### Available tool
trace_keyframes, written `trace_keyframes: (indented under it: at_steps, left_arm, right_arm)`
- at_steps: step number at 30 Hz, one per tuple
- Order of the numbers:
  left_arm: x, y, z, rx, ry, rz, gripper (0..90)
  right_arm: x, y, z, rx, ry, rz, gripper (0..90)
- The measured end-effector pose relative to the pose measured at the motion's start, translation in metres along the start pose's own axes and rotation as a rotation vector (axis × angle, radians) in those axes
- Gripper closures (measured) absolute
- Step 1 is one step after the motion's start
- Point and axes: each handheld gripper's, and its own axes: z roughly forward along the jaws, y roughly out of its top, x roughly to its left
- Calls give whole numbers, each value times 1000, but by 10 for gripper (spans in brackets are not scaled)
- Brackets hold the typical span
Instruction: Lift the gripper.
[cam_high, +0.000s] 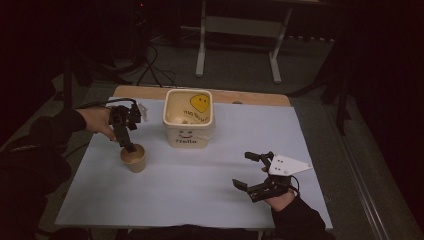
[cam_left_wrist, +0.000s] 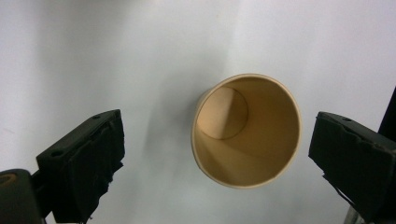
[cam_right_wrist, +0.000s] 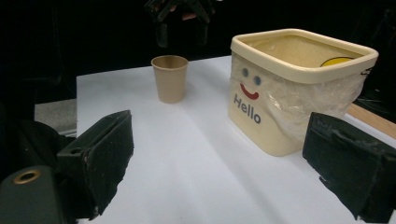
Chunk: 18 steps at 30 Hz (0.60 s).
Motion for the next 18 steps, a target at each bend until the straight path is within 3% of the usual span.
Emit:
trace_keyframes:
  at_steps: [18]
  left_arm:
    - [-10, 6, -29, 5, 15, -4, 45]
  right_arm:
    - [0, 0, 0, -2, 11, 3, 87]
